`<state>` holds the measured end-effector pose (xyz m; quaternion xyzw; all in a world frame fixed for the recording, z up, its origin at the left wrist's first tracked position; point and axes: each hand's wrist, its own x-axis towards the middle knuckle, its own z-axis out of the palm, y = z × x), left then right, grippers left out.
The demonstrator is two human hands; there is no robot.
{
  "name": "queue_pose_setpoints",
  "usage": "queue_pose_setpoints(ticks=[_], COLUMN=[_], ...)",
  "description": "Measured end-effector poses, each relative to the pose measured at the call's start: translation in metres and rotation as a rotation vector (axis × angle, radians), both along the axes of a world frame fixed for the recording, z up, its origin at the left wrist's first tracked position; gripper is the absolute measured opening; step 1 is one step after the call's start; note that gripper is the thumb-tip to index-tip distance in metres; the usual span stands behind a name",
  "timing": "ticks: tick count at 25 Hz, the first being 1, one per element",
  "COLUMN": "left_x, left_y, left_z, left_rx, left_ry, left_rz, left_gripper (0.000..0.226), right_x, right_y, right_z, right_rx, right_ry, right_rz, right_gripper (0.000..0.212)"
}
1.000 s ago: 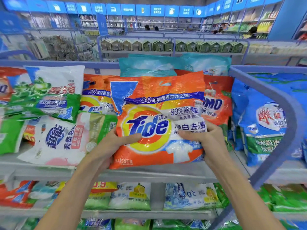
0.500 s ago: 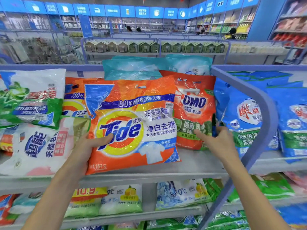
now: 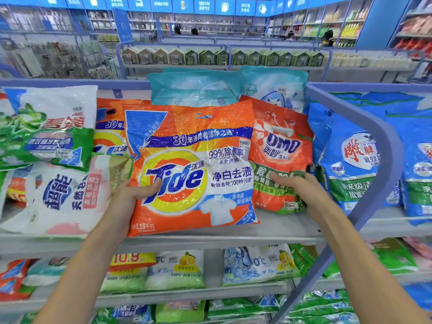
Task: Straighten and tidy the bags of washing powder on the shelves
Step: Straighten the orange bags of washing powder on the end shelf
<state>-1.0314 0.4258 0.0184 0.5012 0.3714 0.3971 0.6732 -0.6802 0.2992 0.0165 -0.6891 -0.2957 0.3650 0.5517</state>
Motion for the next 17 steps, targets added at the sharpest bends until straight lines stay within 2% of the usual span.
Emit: queue_pose_setpoints(ticks=[2,4,7,9,13,14,15,17], left_x=[0.001,0.001,-0.001,-0.001,-0.005,-0.007,-0.010,-0.015], left_y=[0.001,0.000,-0.001,0.000,-0.001,-0.002,-0.003,-0.003], left_z=[0.000,0.000,0.000,-0.001,0.001,0.002,0.003,0.005], left_rx=[-0.017,-0.034,-0.048,-0.046,-0.022,-0.023,-0.018,-0.017], left_ry=[-0.004,-0.006,-0.014,-0.015,-0.045,-0.057,-0.057,-0.050], left_rz=[0.012,0.020,0.033,0.040,0.055,0.048,0.047,0.055], left_gripper=[0.069,0.074,0.096,0.103,0.084,0.078,0.075,0.072], right_x=[0.000,-0.004,-0.020,-0.032,-0.048,-0.050,-0.052,-0.060], right_y=[-0.004,-0.010,-0.015,-0.022,-0.042,-0.047,-0.051,-0.062], right_z=[0.004,0.008,0.014,0.018,0.035,0.041,0.046,0.060], right_rx=[0.047,0.061,0.153,0.219,0.223,0.194,0.177,0.203], right_ry=[0.037,0.017,-0.230,-0.440,-0.757,-0.813,-0.835,-0.821], right_rz=[0.016,0.034,-0.031,-0.078,-0.162,-0.174,-0.185,-0.201], right_gripper=[0.039,0.027,0.017,0.018,0.013,0.019,0.024,0.022])
